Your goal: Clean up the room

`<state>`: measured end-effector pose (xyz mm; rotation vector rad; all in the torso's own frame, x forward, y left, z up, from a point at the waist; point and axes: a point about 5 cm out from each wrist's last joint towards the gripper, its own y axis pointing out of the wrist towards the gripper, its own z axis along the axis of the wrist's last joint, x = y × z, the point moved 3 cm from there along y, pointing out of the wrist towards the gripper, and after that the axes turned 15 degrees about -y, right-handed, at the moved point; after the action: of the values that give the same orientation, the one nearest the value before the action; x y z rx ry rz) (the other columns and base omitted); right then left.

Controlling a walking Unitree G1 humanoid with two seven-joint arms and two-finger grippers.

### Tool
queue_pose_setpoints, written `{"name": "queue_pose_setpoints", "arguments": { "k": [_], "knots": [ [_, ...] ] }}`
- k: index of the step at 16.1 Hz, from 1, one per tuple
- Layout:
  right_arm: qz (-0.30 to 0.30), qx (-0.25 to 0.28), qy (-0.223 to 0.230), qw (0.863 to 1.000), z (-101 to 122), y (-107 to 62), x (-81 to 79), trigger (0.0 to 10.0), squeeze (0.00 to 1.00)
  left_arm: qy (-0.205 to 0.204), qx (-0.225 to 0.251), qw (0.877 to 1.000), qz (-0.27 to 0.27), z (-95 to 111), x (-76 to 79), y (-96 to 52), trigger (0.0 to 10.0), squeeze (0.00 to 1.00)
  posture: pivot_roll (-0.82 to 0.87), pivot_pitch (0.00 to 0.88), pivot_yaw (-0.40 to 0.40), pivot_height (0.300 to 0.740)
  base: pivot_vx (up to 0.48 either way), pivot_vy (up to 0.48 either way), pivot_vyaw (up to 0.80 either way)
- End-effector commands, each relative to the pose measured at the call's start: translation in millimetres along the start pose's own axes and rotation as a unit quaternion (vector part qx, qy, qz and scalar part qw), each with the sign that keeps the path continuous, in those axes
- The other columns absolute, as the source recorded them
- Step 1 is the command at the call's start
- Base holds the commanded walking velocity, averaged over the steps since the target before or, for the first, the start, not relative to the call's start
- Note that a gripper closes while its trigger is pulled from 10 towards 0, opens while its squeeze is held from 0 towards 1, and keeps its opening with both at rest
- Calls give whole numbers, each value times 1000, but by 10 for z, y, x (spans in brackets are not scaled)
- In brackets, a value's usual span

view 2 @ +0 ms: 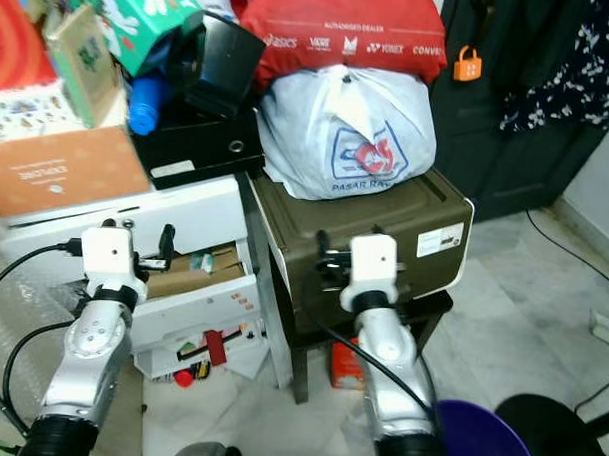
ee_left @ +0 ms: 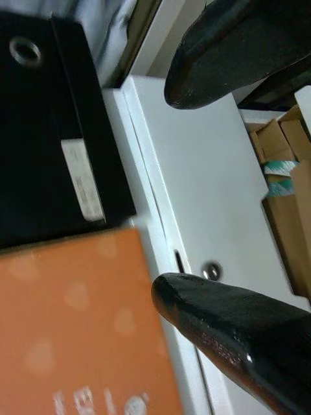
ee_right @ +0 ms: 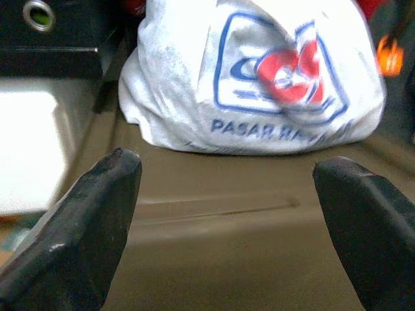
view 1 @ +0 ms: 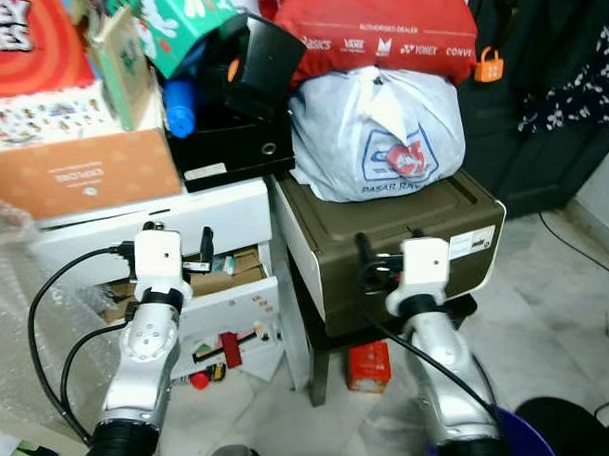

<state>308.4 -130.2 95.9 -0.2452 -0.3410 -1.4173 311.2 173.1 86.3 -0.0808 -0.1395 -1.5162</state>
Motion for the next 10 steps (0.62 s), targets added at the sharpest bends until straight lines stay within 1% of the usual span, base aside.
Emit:
{"name": "queue_pose_setpoints", "arguments": {
  "k": [1, 2, 3, 4, 5, 6, 7, 8, 9, 10],
  "knots": [
    [-6, 25, -15, 1000, 107, 16, 14, 10000, 0, -5, 19, 1000, -14, 136, 101, 58, 10000, 0, 29, 0, 55, 740, 0, 0, 0],
    [-18, 17, -4, 1000, 82, 44, 32, 10000, 0, -7, 37, 999, -11, 235, 119, 115, 10000, 0, 33, 0, 58, 740, 0, 0, 0],
    [-24, 31, -3, 999, 163, 102, 58, 10000, 0, -3, 55, 998, -15, 324, 118, 160, 10000, 0, 33, 0, 66, 740, 0, 0, 0],
    [-29, 49, -4, 998, 247, 150, 83, 10000, 0, 7, 54, 998, -23, 284, 73, 140, 10000, 0, 28, 0, 73, 740, 0, 0, 0],
    [-35, 45, 0, 998, 240, 126, 107, 10000, 0, 9, 50, 999, -19, 236, 17, 81, 10000, 0, 21, 0, 77, 740, 0, 0, 0],
    [-33, 53, -11, 998, 264, 105, 123, 10000, 0, 4, 46, 999, -24, 216, -40, 17, 10000, 0, 24, 0, 73, 740, 0, 0, 0],
    [-33, 49, -14, 998, 237, 77, 137, 10000, 0, -5, 40, 999, -28, 184, -85, -59, 10000, 0, 21, 0, 69, 740, 0, 0, 0],
    [-37, 33, -2, 999, 172, 54, 146, 10000, 0, -12, 34, 999, -13, 139, -134, -119, 10000, 0, 23, 0, 65, 740, 0, 0, 0],
    [-37, 28, 1, 999, 157, 39, 119, 10000, 0, -20, 19, 1000, 1, 57, -155, -177, 10000, 0, 17, 0, 62, 740, 0, 0, 0],
    [-30, 34, -10, 999, 171, 31, 88, 10000, 0, -22, 15, 1000, -6, 53, -115, -187, 10000, 0, 16, 0, 59, 740, 0, 0, 0]
  ]
}}
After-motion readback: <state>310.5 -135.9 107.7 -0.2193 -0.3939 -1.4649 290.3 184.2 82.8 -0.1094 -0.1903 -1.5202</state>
